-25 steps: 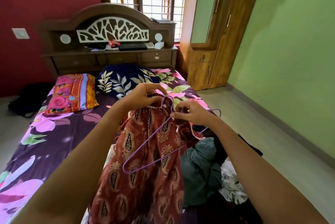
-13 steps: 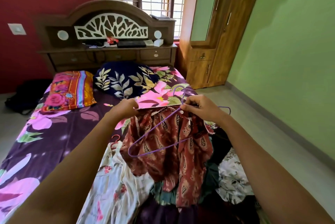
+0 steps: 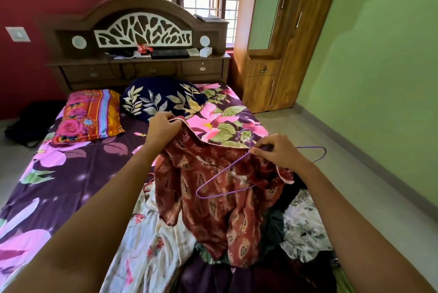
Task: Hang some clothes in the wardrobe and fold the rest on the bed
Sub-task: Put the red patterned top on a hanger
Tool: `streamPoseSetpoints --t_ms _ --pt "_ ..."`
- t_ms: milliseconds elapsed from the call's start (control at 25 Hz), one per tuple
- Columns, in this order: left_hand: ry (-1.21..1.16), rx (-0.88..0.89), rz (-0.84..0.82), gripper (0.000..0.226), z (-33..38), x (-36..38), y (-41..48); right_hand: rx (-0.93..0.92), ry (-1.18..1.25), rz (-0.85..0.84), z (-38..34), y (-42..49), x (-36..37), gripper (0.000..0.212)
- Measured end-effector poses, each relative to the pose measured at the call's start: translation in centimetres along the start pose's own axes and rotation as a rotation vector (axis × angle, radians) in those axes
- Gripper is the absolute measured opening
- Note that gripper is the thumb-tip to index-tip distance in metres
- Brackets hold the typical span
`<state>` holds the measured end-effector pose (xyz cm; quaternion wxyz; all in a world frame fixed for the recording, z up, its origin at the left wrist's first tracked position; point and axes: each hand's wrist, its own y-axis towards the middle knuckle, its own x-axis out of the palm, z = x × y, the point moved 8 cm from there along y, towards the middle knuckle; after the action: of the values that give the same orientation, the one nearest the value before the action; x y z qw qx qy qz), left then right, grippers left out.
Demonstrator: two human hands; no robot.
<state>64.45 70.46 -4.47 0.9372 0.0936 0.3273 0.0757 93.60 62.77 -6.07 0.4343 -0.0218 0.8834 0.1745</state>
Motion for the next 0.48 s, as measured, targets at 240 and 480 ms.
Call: streamPoseSetpoints --t_ms 240,480 --pt "0.487 0.148 -0.022 0.029 0.9 1.3 -1.4 -0.059 0.158 0.281 -0.3 -0.3 -3.0 0.028" --pt "0.589 0.187 -0.063 0.043 -0.1 2.8 -2.0 0.004 0.154 0.39 0.5 -0.4 -3.0 0.019"
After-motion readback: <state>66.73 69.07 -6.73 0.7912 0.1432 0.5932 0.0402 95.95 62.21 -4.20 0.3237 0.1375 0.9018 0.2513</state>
